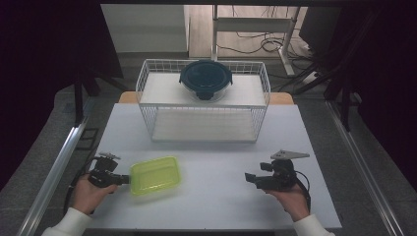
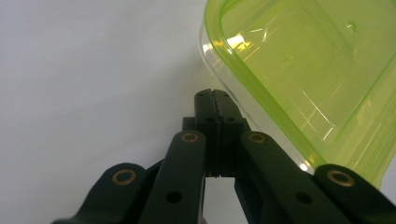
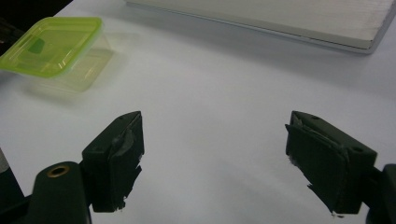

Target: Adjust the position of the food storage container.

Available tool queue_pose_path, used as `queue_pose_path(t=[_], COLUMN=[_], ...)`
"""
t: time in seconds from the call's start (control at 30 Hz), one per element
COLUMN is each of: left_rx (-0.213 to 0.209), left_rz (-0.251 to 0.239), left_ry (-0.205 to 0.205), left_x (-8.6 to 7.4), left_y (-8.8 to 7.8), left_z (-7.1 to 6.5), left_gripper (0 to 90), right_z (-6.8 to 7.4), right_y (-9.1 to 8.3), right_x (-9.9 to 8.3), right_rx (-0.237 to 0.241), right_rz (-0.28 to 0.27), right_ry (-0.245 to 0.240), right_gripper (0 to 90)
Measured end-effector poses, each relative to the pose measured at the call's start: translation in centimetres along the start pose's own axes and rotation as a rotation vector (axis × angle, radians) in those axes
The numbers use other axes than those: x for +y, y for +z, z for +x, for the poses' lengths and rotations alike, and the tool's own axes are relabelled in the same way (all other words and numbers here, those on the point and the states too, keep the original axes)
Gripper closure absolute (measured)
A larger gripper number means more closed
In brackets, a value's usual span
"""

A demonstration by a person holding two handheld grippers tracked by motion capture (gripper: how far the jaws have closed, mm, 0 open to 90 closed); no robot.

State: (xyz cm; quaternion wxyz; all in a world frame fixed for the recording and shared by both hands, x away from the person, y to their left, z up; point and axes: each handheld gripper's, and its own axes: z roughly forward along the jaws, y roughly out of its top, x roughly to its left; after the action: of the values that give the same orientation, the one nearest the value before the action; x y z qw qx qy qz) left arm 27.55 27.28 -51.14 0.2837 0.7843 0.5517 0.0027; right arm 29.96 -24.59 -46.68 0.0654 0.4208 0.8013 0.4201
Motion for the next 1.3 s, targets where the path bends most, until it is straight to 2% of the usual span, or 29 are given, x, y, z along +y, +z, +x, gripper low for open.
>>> queue_pose_path(t=[0.03,0.3,0.4,0.43,0.77,0.9,0.93,1.03,1.13,1.2,1.3], left_rx=[-0.002,-0.038,-0.010,-0.016,-0.055,-0.036,-0.047,-0.050,-0.066,-0.057,-0.075], left_rz=[0.009,0.005,0.007,0.009,-0.005,0.007,0.006,0.014,0.010,0.012,0.005], left_ry=[0.011,0.021,0.049,0.064,0.070,0.108,0.101,0.120,0.121,0.148,0.147], left_x=[0.2,1.4,1.9,2.1,3.6,4.1,4.2,4.8,5.3,5.5,5.8], left_y=[0.1,1.4,1.7,1.8,3.3,4.2,4.4,5.0,5.6,5.8,6.1], left_z=[-0.2,-1.9,-2.6,-2.8,-4.5,-5.6,-5.9,-6.6,-7.2,-7.9,-8.6], left_gripper=[90.0,90.0,90.0,90.0,90.0,90.0,90.0,90.0,90.0,90.0,90.0], right_z=[0.0,-0.1,-0.2,-0.2,0.0,-0.1,-0.1,-0.1,-0.1,-0.1,-0.2], right_y=[0.0,0.0,-0.1,-0.1,0.1,0.0,0.0,0.0,0.0,0.0,0.0], right_x=[0.0,-0.1,-0.1,-0.2,-0.2,-0.3,-0.3,-0.4,-0.4,-0.4,-0.5], right_rx=[0.001,-0.001,-0.002,-0.002,-0.002,-0.002,-0.002,-0.004,-0.004,-0.008,-0.010], right_rz=[0.000,0.005,0.003,0.004,0.012,0.012,0.011,0.012,0.013,0.012,0.014], right_ry=[-0.001,0.000,0.002,0.001,0.001,0.004,0.004,0.008,0.009,0.009,0.015], right_gripper=[19.5,19.5,19.5,19.5,19.5,19.5,19.5,19.5,19.5,19.1,19.1])
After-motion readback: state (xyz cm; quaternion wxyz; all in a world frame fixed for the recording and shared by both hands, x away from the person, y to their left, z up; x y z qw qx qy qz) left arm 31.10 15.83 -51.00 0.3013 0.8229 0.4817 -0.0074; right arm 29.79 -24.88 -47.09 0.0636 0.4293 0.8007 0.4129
